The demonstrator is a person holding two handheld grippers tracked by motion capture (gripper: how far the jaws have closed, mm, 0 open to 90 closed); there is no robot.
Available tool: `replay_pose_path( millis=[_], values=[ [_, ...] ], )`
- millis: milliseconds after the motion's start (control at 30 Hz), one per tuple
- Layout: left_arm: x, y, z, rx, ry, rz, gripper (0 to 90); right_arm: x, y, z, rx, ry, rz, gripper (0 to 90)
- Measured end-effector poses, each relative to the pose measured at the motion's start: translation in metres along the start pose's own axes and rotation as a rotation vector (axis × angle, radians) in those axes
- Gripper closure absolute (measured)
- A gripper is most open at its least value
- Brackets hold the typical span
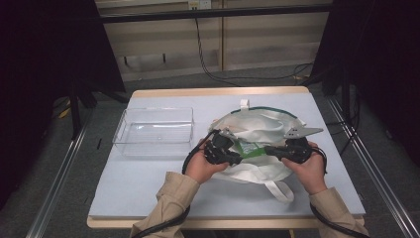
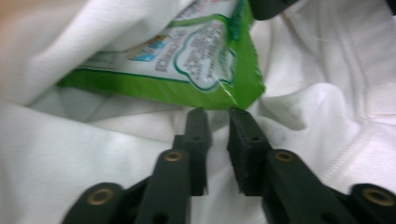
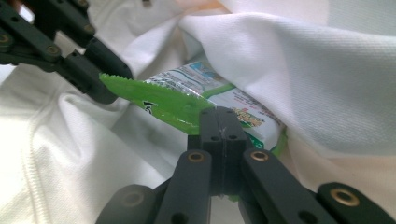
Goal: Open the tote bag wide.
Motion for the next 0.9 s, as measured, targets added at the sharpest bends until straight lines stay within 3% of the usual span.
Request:
replay_pose_path(
  millis=[167,200,300,367,467,533,567,900],
  values=[
    [-0.004,-0.003,-0.003,-0.017,-0.001,0.023,60.9,-0.003,-0.002,0.000,0.002,0.018,0.026,90.0],
    [-0.005,-0.003,-0.005,-0.031,0.027,0.016,57.4,-0.004,-0.003,0.001,0.005,0.017,0.031,90.0],
    [-0.008,-0.005,-0.009,-0.061,0.044,0.024,46.4,-0.008,-0.005,0.000,0.009,0.017,0.041,90.0],
    [-0.011,-0.007,-0.009,-0.049,0.031,0.041,45.5,-0.010,-0.007,0.001,0.014,0.031,0.057,90.0],
    [-0.015,-0.010,-0.008,-0.049,0.048,0.059,42.6,-0.013,-0.009,0.003,0.016,0.044,0.079,90.0],
    [-0.015,-0.012,-0.008,-0.058,0.066,0.046,40.6,-0.015,-0.010,0.004,0.021,0.045,0.086,90.0],
    [-0.016,-0.012,-0.007,-0.056,0.051,0.055,40.0,-0.015,-0.010,0.004,0.025,0.045,0.092,90.0],
    [-0.019,-0.019,-0.002,-0.035,0.067,0.091,35.0,-0.019,-0.013,0.008,0.029,0.059,0.119,90.0]
  ],
)
Point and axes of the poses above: each handheld gripper's, and its own axes: y roughly forward along the jaws, x roughly out of its underside, z roughly to its right, the point moved 10 cm from there along y, roughly forward along the jaws, and after that the axes turned 15 degrees about -y, right-handed, at the moved point
